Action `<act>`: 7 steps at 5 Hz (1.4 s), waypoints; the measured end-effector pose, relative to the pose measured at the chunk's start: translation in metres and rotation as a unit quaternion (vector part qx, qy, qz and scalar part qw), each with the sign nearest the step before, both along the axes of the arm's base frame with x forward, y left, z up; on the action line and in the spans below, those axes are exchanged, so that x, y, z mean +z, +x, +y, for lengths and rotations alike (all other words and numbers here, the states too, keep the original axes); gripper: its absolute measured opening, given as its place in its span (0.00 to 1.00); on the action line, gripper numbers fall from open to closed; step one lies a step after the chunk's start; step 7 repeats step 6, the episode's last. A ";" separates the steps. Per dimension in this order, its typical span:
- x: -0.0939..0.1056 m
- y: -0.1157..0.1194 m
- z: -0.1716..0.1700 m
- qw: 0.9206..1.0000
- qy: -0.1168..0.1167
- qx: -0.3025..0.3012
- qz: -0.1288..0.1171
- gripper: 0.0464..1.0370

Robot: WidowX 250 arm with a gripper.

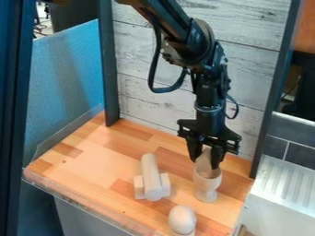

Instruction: Put the cylinder in the cup

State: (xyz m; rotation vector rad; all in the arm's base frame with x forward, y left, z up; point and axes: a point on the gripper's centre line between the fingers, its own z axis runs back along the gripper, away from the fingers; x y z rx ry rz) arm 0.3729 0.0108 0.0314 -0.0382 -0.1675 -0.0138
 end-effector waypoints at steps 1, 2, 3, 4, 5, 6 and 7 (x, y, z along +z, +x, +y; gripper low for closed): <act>-0.008 -0.001 -0.001 1.000 -0.003 0.003 0.010 0.54; -0.008 0.000 -0.002 1.000 0.001 -0.002 0.004 0.85; -0.009 0.000 -0.004 1.000 -0.003 -0.005 0.000 0.98; -0.011 -0.005 -0.001 1.000 -0.013 -0.002 0.006 0.97; 0.014 -0.008 0.012 0.999 -0.019 0.016 -0.024 0.97; 0.038 -0.015 0.037 0.997 -0.023 0.055 -0.040 0.97; 0.038 -0.015 0.037 0.997 -0.023 0.055 -0.040 0.97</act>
